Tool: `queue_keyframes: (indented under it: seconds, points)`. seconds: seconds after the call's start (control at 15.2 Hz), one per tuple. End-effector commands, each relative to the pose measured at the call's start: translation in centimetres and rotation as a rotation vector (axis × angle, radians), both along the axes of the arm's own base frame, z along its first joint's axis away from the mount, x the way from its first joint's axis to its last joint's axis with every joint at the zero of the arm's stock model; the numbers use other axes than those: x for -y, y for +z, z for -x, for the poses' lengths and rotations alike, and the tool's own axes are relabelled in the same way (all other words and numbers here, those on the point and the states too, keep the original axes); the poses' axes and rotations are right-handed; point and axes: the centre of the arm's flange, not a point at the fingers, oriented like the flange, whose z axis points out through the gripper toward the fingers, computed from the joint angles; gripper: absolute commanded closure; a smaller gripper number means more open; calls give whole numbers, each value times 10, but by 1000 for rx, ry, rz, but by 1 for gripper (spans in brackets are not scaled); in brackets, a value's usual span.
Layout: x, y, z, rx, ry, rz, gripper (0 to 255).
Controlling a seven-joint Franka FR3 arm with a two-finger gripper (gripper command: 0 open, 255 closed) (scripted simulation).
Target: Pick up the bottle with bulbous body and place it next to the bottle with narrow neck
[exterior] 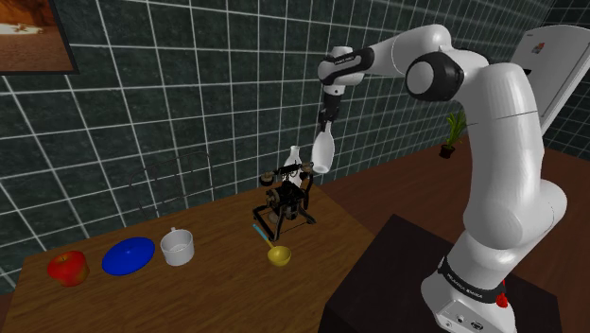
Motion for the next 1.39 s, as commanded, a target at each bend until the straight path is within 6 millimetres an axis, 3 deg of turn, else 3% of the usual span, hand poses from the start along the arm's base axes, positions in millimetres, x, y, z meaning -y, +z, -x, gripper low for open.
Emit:
queue_keyframes:
  seconds: [0.0, 1.32]
  points:
    - [1, -11, 1, 1, 0, 0, 255]
    - [1, -117, 1, 1, 0, 0, 255]
